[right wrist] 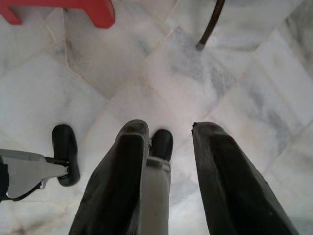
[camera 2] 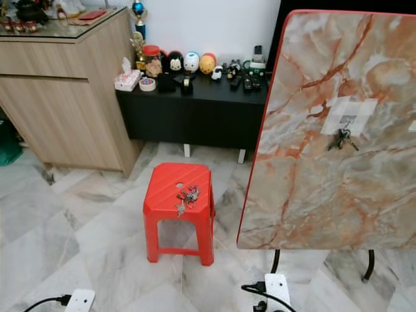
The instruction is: Hang keys on a hook
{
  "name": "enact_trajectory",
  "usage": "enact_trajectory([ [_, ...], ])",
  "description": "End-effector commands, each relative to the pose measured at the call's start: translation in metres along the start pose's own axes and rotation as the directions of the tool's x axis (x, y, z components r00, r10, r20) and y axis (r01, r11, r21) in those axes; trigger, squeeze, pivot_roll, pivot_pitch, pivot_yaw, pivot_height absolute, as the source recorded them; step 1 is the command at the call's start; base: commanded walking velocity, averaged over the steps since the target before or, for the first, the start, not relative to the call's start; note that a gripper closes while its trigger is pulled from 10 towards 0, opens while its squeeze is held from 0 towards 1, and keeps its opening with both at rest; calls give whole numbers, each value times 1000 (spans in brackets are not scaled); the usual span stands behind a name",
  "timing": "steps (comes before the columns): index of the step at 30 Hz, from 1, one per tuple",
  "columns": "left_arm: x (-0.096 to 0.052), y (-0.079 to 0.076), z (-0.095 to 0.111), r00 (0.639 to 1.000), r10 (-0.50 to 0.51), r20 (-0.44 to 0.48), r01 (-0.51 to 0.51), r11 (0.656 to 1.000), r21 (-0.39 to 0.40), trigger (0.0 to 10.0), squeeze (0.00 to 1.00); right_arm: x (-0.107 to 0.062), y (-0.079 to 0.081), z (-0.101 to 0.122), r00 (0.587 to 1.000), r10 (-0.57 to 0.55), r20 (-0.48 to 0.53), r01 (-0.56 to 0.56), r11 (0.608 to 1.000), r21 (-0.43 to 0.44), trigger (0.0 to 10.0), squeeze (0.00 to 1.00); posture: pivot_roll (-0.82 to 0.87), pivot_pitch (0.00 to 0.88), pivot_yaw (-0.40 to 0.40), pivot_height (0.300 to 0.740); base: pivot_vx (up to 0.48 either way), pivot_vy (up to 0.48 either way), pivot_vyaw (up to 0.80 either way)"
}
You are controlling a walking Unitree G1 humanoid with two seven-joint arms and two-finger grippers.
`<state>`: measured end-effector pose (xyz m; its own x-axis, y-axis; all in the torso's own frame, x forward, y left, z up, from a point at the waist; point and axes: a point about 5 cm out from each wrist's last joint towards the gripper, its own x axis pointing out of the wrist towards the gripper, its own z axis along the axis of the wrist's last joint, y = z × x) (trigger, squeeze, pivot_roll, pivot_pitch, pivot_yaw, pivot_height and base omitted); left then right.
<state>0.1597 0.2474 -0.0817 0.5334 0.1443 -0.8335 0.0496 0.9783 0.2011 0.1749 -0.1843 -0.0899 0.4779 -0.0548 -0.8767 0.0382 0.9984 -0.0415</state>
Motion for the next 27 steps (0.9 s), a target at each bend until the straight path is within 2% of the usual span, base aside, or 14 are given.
enact_trajectory([
  [1,0,-1,-3,1000,-5,-17,5,1000,1,10000,0,0,-4,2,1000,-15,5,15,1000,9,10000,0,49,0,-13,740,0,300,0],
  [27,0,-1,-2,1000,0,-16,0,1000,-6,10000,0,0,-4,3,1000,-16,8,16,1000,12,10000,0,54,0,-19,740,0,318,0],
])
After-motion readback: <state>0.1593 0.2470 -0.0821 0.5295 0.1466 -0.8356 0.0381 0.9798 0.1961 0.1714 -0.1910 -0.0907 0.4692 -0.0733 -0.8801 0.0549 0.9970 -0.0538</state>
